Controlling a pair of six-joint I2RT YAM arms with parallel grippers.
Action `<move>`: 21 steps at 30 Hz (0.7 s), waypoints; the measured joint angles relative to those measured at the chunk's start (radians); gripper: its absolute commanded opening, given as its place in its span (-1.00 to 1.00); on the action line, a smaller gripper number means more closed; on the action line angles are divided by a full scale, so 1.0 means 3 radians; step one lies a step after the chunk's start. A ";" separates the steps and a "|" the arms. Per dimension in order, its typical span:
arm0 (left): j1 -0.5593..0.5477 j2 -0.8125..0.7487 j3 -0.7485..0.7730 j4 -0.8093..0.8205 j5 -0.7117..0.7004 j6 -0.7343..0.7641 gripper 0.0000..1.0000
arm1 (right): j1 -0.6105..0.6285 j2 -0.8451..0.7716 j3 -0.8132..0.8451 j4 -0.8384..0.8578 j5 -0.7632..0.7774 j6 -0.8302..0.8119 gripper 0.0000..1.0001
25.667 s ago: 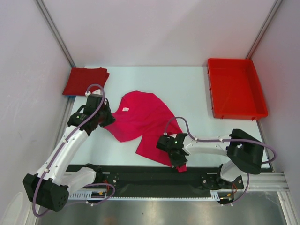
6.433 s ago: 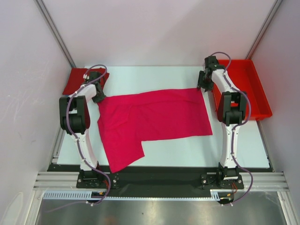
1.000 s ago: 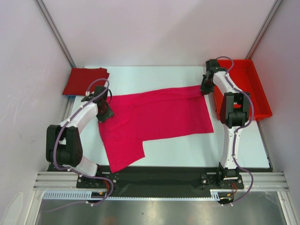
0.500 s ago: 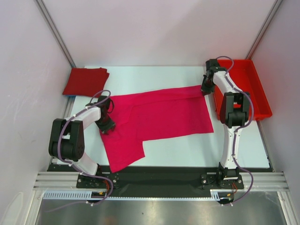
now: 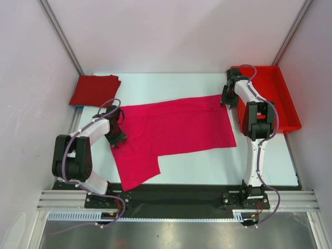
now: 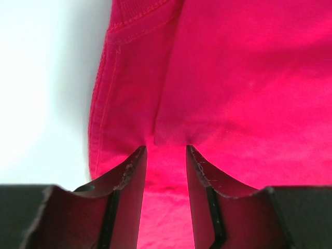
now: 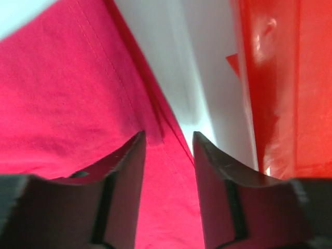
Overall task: Fold and stack the t-shirts
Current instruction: Fold the tshirt
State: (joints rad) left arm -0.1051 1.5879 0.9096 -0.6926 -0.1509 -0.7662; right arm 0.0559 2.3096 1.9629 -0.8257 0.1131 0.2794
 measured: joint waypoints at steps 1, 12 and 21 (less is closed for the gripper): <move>0.0000 -0.0045 -0.0001 -0.0008 -0.0003 0.0022 -0.15 | 0.0009 0.0000 0.0000 -0.0018 0.0005 -0.0005 0.03; -0.0001 -0.0704 -0.0039 0.0158 0.0167 0.0379 -0.13 | 0.0838 -0.0706 -0.0416 0.0235 -0.0651 0.0141 0.05; -0.0014 -0.0716 -0.0064 0.0333 0.0324 0.0818 -0.11 | 0.2027 -0.0413 -0.0495 0.1383 -0.1984 0.0861 0.18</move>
State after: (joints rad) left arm -0.1093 1.3731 0.8906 -0.5926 -0.0536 -0.5209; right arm 0.6640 2.1857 1.8145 -0.4107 -0.4820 0.5377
